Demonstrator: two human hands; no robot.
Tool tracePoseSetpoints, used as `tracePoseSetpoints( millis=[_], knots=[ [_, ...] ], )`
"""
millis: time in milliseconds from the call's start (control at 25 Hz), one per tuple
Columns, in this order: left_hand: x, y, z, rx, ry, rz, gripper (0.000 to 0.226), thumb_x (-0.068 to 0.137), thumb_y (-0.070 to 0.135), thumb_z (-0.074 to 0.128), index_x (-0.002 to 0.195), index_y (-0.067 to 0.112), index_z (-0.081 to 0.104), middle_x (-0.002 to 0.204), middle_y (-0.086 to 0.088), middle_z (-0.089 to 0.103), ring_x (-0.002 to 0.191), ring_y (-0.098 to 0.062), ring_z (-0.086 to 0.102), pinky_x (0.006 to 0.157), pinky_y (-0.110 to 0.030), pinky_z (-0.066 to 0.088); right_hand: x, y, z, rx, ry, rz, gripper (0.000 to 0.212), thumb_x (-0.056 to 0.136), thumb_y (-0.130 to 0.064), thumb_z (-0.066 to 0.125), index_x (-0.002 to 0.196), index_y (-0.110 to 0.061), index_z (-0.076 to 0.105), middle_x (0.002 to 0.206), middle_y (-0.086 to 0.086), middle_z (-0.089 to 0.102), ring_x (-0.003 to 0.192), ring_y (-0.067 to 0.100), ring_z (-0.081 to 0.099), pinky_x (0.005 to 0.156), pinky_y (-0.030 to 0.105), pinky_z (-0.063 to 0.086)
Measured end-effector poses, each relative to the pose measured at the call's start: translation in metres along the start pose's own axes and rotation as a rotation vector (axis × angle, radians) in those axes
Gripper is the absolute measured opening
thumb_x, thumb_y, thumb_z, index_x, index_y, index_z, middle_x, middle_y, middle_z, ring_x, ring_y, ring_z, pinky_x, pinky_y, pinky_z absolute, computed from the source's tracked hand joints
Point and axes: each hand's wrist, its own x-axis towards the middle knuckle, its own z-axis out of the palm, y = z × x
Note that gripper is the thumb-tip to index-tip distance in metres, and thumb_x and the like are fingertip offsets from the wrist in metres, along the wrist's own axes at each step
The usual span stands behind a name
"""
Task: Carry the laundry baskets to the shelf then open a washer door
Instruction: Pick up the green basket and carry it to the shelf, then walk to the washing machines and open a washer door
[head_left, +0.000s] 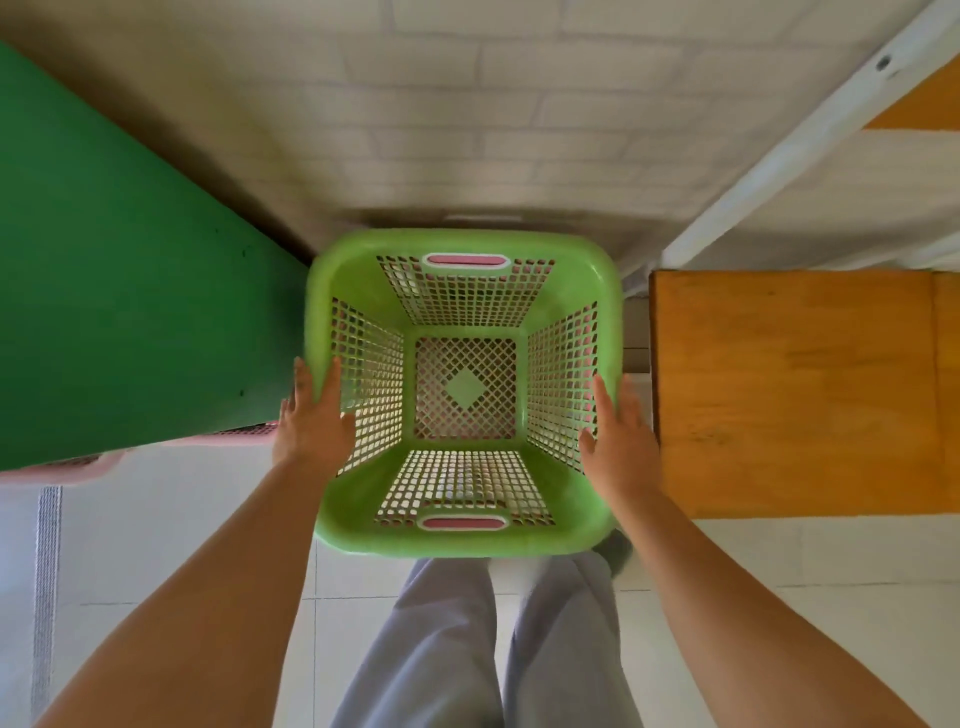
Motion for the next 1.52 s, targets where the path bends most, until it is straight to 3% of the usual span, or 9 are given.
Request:
tracePoseSetpoints(
  millis=[200, 440, 800, 1080, 1520],
  knots=[
    [-0.043, 0.039, -0.009, 0.091, 0.045, 0.139, 0.072, 0.096, 0.030, 0.048, 0.153, 0.017, 0.007, 0.162, -0.012, 0.004, 0.149, -0.031, 0.010, 0.120, -0.049, 0.017, -0.040, 0.019, -0.027, 0.016, 0.023, -0.077, 0.067, 0.099, -0.035, 0.042, 0.154, -0.021, 0.006, 0.161, 0.014, 0.010, 0.147, 0.030, 0.019, 0.115, 0.042, 0.031],
    [-0.129, 0.138, -0.023, 0.167, 0.080, 0.306, 0.068, 0.098, 0.036, 0.043, 0.154, 0.017, 0.009, 0.162, -0.009, 0.005, 0.150, -0.027, 0.009, 0.122, -0.044, 0.008, -0.118, 0.099, -0.076, 0.074, 0.085, -0.002, 0.061, 0.100, -0.036, 0.037, 0.153, -0.016, 0.014, 0.160, 0.013, 0.017, 0.145, 0.033, 0.022, 0.115, 0.043, 0.024],
    [-0.284, 0.330, 0.024, 0.359, 0.114, 0.763, 0.058, 0.098, 0.033, 0.043, 0.149, 0.010, 0.026, 0.154, -0.014, 0.032, 0.142, -0.031, 0.031, 0.118, -0.044, 0.020, -0.269, 0.307, -0.111, 0.192, 0.195, 0.334, 0.061, 0.101, -0.040, 0.030, 0.153, -0.017, 0.009, 0.162, 0.008, 0.011, 0.149, 0.027, 0.011, 0.120, 0.041, 0.017],
    [-0.385, 0.483, 0.080, 0.483, 0.089, 1.093, 0.052, 0.101, 0.033, 0.037, 0.149, 0.014, 0.029, 0.152, -0.009, 0.035, 0.139, -0.031, 0.034, 0.116, -0.042, 0.027, -0.355, 0.433, -0.109, 0.363, 0.320, 0.624, 0.058, 0.102, -0.042, 0.024, 0.153, -0.017, 0.012, 0.162, 0.007, 0.014, 0.149, 0.025, 0.013, 0.121, 0.040, 0.017],
    [-0.465, 0.724, 0.166, 0.615, 0.056, 1.418, 0.048, 0.100, 0.030, 0.038, 0.144, 0.010, 0.037, 0.144, -0.011, 0.046, 0.130, -0.030, 0.045, 0.107, -0.039, 0.037, -0.391, 0.622, -0.130, 0.552, 0.438, 0.980, 0.056, 0.102, -0.041, 0.028, 0.151, -0.015, 0.022, 0.159, 0.008, 0.024, 0.147, 0.024, 0.021, 0.120, 0.038, 0.020]
  ],
)
